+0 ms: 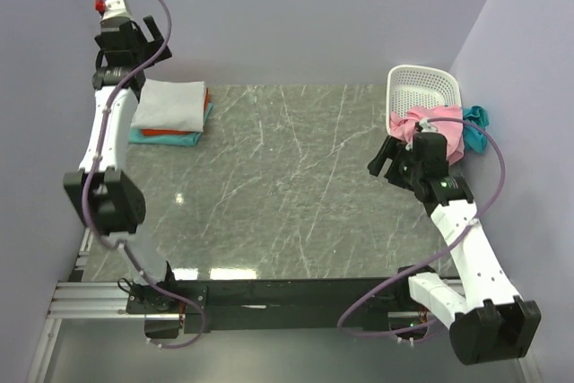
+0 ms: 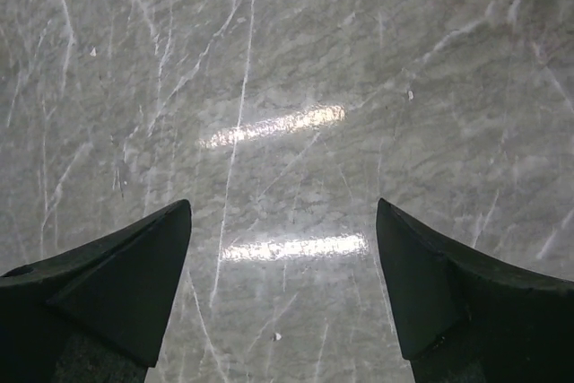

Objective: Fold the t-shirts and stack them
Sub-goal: Reset both grippers

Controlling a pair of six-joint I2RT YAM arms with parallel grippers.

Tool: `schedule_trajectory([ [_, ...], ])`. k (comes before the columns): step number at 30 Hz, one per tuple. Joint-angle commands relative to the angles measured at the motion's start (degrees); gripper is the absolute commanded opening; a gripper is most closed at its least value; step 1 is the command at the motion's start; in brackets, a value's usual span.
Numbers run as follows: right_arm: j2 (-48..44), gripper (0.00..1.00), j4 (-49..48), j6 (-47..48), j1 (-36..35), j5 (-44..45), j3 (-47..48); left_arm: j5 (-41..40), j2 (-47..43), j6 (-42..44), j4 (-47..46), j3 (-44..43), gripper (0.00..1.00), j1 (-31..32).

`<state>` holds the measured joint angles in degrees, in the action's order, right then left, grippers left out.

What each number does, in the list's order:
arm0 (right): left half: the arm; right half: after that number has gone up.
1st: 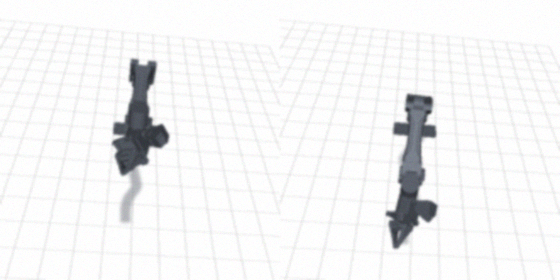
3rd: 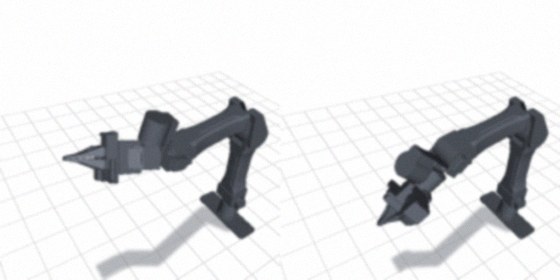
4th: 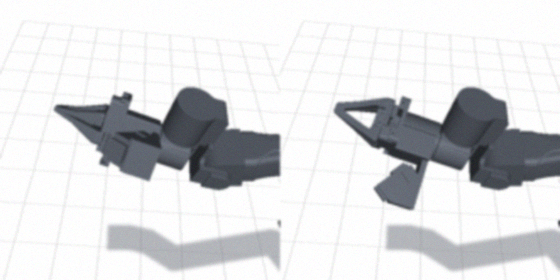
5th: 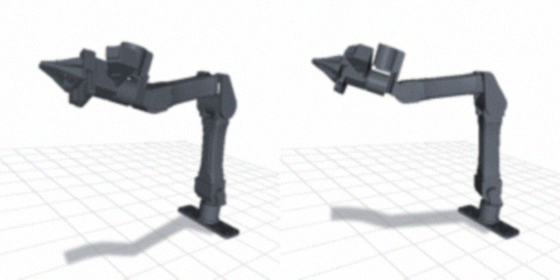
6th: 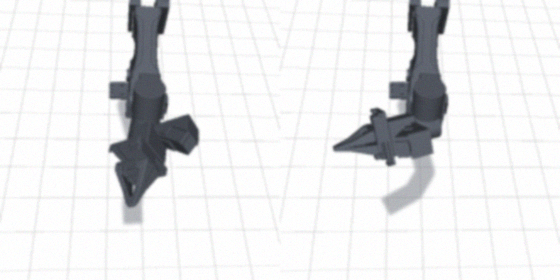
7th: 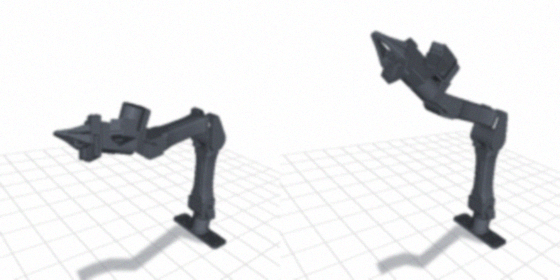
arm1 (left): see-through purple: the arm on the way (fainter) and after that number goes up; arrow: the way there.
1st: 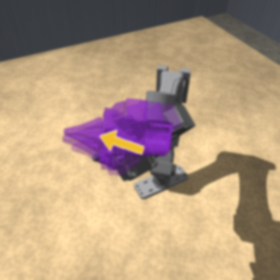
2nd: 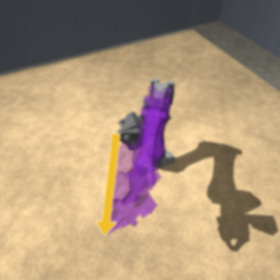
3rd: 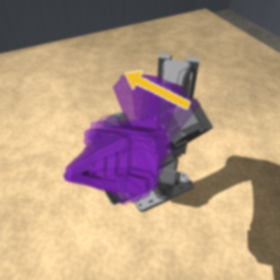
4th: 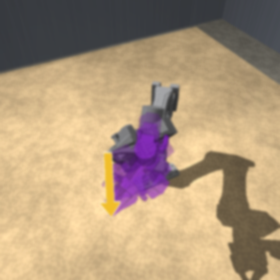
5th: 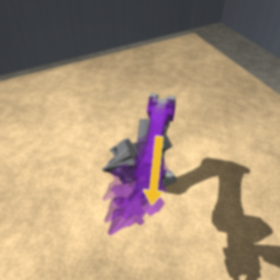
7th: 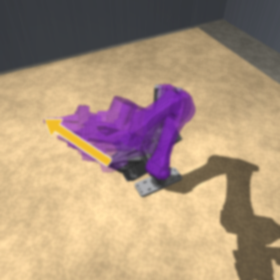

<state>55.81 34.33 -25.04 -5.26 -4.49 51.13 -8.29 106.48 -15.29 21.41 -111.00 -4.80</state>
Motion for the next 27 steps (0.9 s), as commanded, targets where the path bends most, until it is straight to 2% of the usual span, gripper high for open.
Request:
schedule_trajectory([
  [1, -3.7, 0.9, 0.0, -1.5, 0.3, 2.7, -1.7, 4.0, -9.9, -11.4, -2.9, 8.7, 0.99, 4.4],
  [2, -4.8, 0.9, -0.2, -1.5, 0.3, 2.6, -2.3, 3.6, -11.8, -13.7, -3.1, 11.0, 0.99, 4.5],
  [5, -6.6, 0.91, -0.8, -1.7, 0.3, 2.8, -3.9, 1.8, -18.7, -17.0, -3.0, 19.7, 0.99, 10.1],
  [10, -7.4, 0.93, -0.8, -1.9, 0.3, 2.6, -5.7, -6.9, -29.4, -22.3, -1.5, 36.7, 1.0, 18.0],
  [11, -7.6, 0.93, -0.8, -2.1, 0.4, 2.8, -6.4, -9.3, -30.6, -26.3, -0.7, 38.9, 0.99, 18.6],
  [18, -11.5, 0.93, -3.3, -2.6, 0.3, 3.1, -10.4, -10.1, -42.1, -34.7, 2.7, 59.8, 1.0, 23.3],
  [21, -12.5, 0.93, -5.0, -2.7, 0.3, 1.6, -12.3, -11.3, -46.6, -36.1, 4.2, 65.2, 1.0, 24.1],
  [24, -13.2, 0.93, -5.8, -2.6, 0.3, 2.2, -14.0, -15.0, -49.5, -37.8, 9.8, 66.3, 1.0, 24.2],
  [27, -13.6, 0.93, -6.9, -3.0, 0.3, 3.1, -15.8, -16.4, -52.5, -39.1, 11.3, 68.3, 1.0, 24.1],
])
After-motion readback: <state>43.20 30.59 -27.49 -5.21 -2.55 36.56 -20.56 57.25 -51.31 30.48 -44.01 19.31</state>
